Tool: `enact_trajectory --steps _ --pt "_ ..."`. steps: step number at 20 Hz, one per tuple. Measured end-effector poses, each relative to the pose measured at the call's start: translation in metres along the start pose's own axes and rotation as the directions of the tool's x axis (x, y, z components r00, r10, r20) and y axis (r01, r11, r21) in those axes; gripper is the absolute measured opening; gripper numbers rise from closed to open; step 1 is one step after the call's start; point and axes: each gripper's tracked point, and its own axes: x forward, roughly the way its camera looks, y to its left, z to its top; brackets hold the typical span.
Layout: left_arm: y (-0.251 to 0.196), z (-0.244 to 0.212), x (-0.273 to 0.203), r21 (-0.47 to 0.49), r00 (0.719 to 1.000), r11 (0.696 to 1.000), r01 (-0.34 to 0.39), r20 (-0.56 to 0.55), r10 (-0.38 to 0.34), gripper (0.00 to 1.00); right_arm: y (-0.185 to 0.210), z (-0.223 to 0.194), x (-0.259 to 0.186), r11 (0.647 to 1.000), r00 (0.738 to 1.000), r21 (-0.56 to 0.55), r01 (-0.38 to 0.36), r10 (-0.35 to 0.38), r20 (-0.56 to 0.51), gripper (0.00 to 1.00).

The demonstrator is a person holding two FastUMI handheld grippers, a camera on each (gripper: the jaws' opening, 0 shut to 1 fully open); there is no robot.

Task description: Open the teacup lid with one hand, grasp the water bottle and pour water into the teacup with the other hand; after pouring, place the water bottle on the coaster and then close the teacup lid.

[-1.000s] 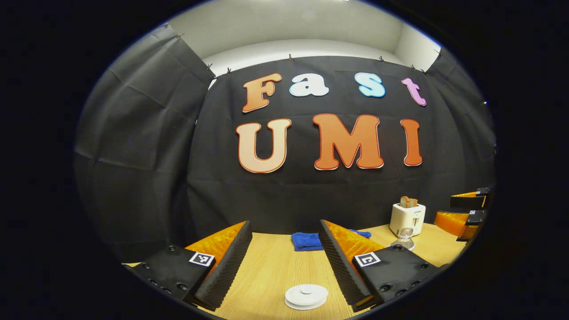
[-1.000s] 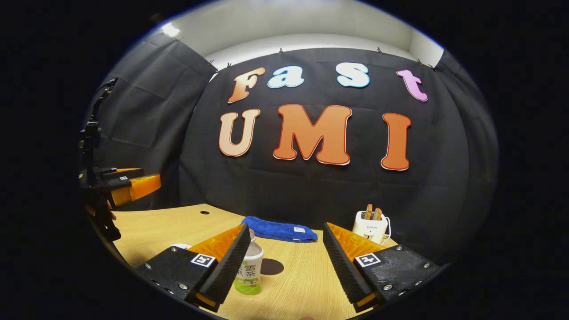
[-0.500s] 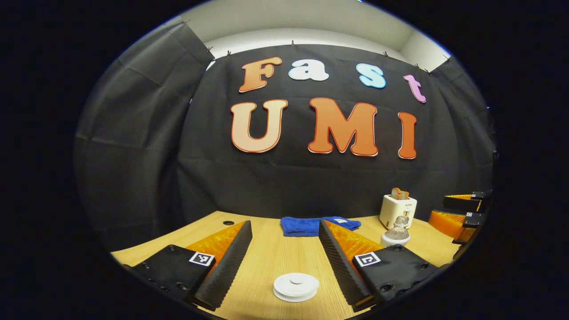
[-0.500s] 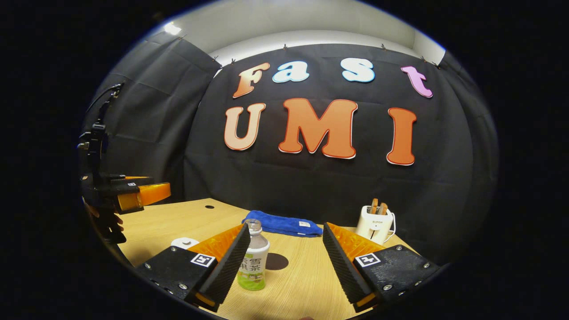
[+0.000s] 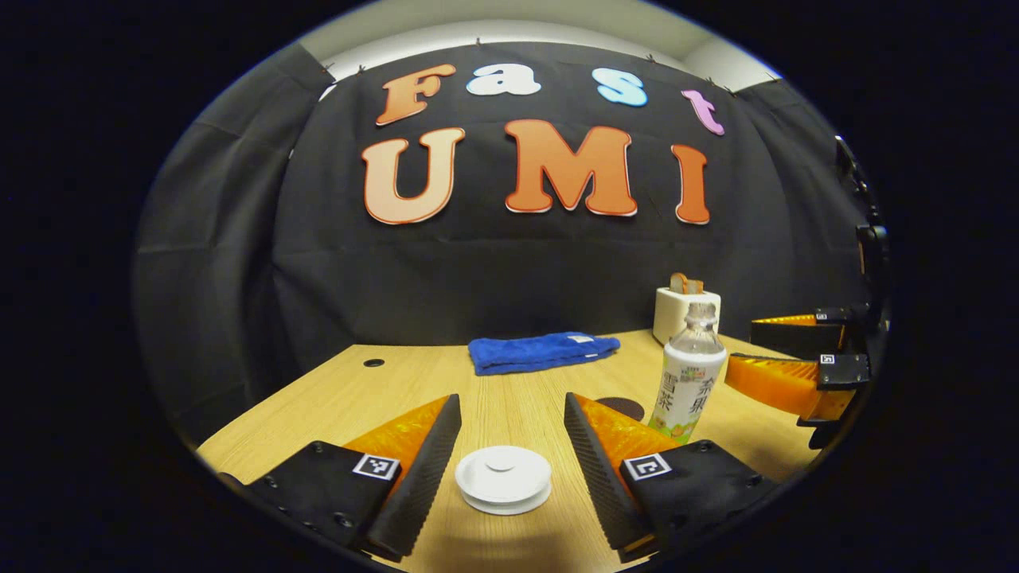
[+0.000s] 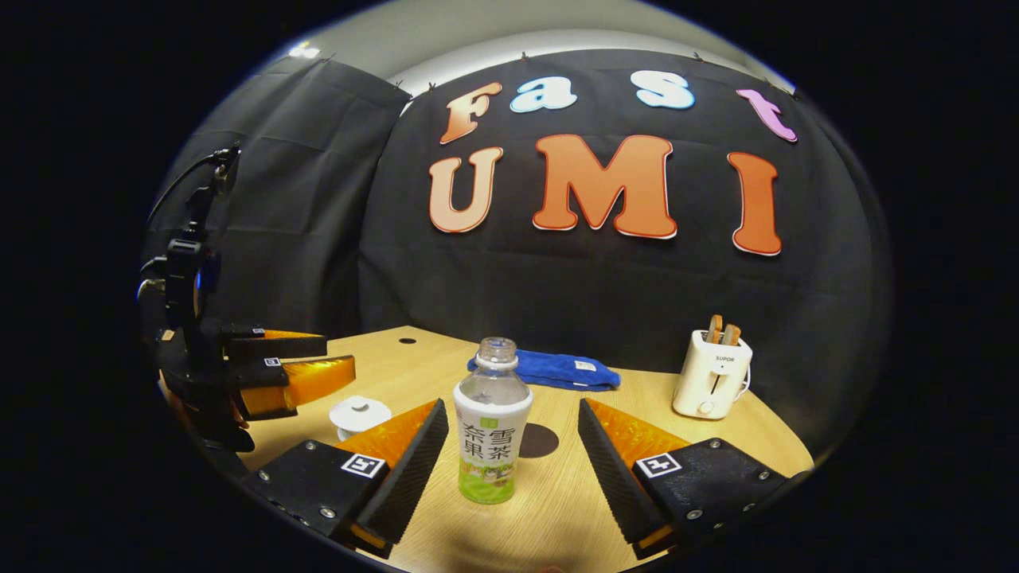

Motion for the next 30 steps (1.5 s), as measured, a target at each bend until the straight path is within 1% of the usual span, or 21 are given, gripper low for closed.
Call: enact_trajectory --steps 2,3,4,5,7,8,9,11,13,14,16,18,19,20,23,24,25,26,27,29,30 --pt "-0.004 -0.019 0.007 0.001 0.999 1.000 0.016 -0.045 -0.016 0.83 0.002 -0.010 0.005 1.000 1.000 0.002 -0.010 0.010 -0.023 0.98" --pt "-0.005 -0.025 0.011 0.000 0.998 1.000 0.015 -0.067 -0.015 0.83 0.003 -0.014 0.006 1.000 0.999 0.003 -0.013 0.013 -0.035 0.99" --pt "-0.004 -0.033 0.016 0.000 0.996 1.000 0.010 -0.085 -0.010 0.77 0.004 -0.019 0.010 1.000 0.999 0.001 -0.017 0.017 -0.045 0.99" --pt "-0.003 -0.038 0.019 -0.001 0.995 1.000 0.006 -0.104 -0.006 0.74 0.004 -0.021 0.012 1.000 0.998 -0.002 -0.019 0.019 -0.052 0.99" --pt "0.002 -0.046 0.025 -0.003 0.992 1.000 -0.002 -0.128 0.001 0.72 0.004 -0.025 0.017 1.000 0.998 -0.007 -0.023 0.023 -0.062 0.99" --pt "0.004 -0.049 0.028 -0.003 0.990 1.000 -0.007 -0.138 0.007 0.70 0.005 -0.027 0.019 1.000 0.997 -0.007 -0.026 0.026 -0.067 0.99" --pt "0.006 -0.052 0.030 -0.002 0.989 1.000 -0.015 -0.146 0.015 0.71 0.006 -0.029 0.021 0.999 0.997 -0.006 -0.033 0.032 -0.071 0.99" --pt "0.009 -0.058 0.034 -0.001 0.985 1.000 -0.025 -0.168 0.024 0.64 0.010 -0.033 0.025 0.999 0.996 -0.007 -0.044 0.044 -0.076 0.99" --pt "0.014 -0.063 0.036 0.011 0.981 0.999 -0.036 -0.190 0.037 0.66 0.013 -0.037 0.029 0.998 0.995 -0.015 -0.054 0.052 -0.088 0.99" --pt "0.020 -0.064 0.037 0.018 0.980 0.999 -0.051 -0.194 0.053 0.63 0.014 -0.040 0.030 0.998 0.994 -0.020 -0.057 0.055 -0.092 0.99" --pt "0.023 -0.067 0.039 0.020 0.977 0.998 -0.062 -0.203 0.065 0.39 0.017 -0.042 0.032 0.998 0.993 -0.025 -0.065 0.062 -0.096 0.99" --pt "0.022 -0.068 0.041 0.025 0.977 0.998 -0.052 -0.205 0.056 0.39 0.020 -0.046 0.035 0.997 0.993 -0.024 -0.072 0.069 -0.101 0.99" --pt "0.022 -0.065 0.040 0.025 0.978 0.998 -0.063 -0.196 0.067 0.44 0.021 -0.047 0.036 0.997 0.992 -0.022 -0.073 0.071 -0.104 0.99" --pt "0.024 -0.066 0.042 0.019 0.978 0.998 -0.064 -0.200 0.067 0.36 0.021 -0.048 0.037 0.997 0.992 -0.019 -0.076 0.074 -0.106 0.99" --pt "0.024 -0.064 0.040 0.010 0.980 0.998 -0.059 -0.190 0.060 0.36 0.020 -0.051 0.040 0.997 0.991 -0.015 -0.076 0.074 -0.113 0.99" --pt "0.024 -0.065 0.043 0.008 0.980 0.998 -0.057 -0.188 0.058 0.30 0.019 -0.050 0.041 0.997 0.991 -0.014 -0.075 0.073 -0.114 0.99" --pt "0.026 -0.063 0.042 0.005 0.982 0.998 -0.063 -0.181 0.062 0.30 0.017 -0.051 0.043 0.997 0.991 -0.012 -0.074 0.072 -0.117 0.99" --pt "0.028 -0.059 0.042 0.000 0.984 0.998 -0.068 -0.167 0.067 0.27 0.016 -0.052 0.044 0.997 0.990 -0.010 -0.073 0.071 -0.119 0.99" --pt "0.030 -0.053 0.041 -0.004 0.986 0.997 -0.077 -0.148 0.076 0.30 0.016 -0.053 0.045 0.997 0.990 -0.007 -0.074 0.072 -0.122 0.99" --pt "0.038 -0.039 0.039 -0.013 0.989 0.995 -0.100 -0.107 0.098 0.30 0.017 -0.055 0.046 0.997 0.989 0.001 -0.076 0.076 -0.130 0.99" --pt "0.042 -0.033 0.037 -0.017 0.990 0.994 -0.112 -0.089 0.110 0.34 0.017 -0.057 0.046 0.997 0.988 0.005 -0.077 0.077 -0.135 0.99"
